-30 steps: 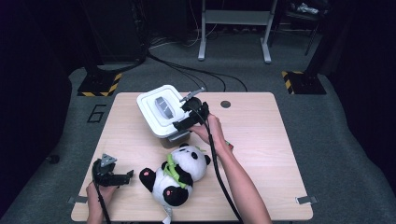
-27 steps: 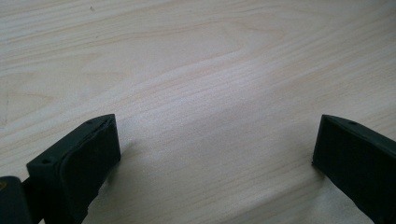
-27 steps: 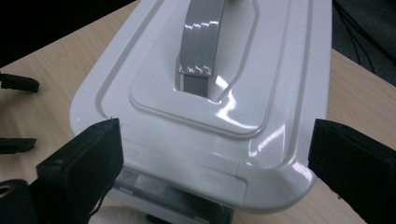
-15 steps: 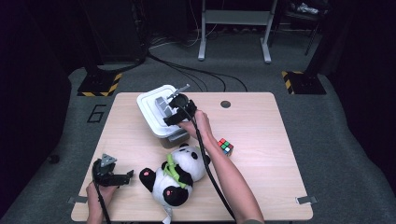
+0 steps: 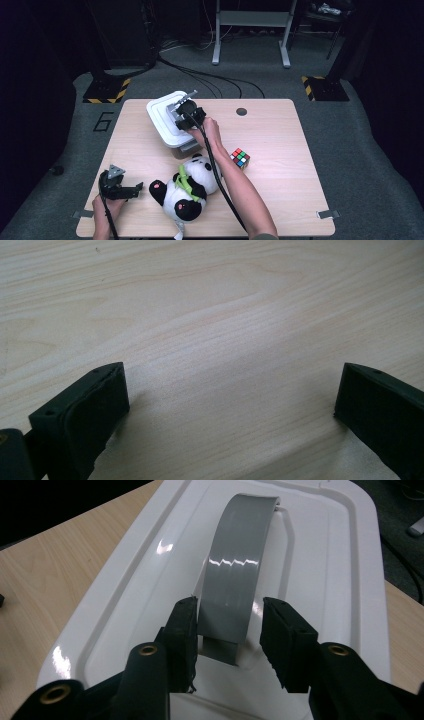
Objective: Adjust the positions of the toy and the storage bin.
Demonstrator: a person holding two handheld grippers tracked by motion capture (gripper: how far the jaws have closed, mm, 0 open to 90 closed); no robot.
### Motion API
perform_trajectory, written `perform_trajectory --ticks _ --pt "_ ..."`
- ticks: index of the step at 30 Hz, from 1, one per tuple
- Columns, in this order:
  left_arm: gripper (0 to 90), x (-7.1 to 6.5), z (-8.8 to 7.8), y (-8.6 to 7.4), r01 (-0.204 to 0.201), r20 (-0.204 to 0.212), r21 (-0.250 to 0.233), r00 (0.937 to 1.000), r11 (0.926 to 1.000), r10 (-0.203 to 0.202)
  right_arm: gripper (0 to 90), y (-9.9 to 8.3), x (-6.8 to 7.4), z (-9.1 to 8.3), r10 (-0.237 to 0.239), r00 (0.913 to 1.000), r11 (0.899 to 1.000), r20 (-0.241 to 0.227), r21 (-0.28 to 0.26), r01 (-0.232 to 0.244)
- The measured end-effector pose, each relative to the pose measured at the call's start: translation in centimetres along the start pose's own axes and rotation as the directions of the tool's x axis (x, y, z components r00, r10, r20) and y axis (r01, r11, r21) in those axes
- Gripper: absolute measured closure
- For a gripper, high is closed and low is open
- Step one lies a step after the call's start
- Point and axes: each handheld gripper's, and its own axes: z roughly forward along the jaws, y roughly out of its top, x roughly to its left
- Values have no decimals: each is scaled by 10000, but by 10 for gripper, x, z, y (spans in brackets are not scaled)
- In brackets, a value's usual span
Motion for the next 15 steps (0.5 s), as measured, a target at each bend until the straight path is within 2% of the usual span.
perform_trajectory --ticks 1,2,13,15 --pt "5 0 0 0 0 0 0 10000 10000 0 605 0 0 0 0 10000 10000 0 0 0" --pt "5 0 0 0 -5 -2 0 10000 10000 5 643 0 1 0 -46 10000 10000 -32 6 46" --pt "6 0 0 0 2 -2 3 10000 10000 -2 656 -1 -4 -2 -291 9996 9995 -51 136 291" --pt "7 0 0 0 -3 1 5 10000 10000 3 658 -2 -9 -4 -503 9987 9983 -50 277 504"
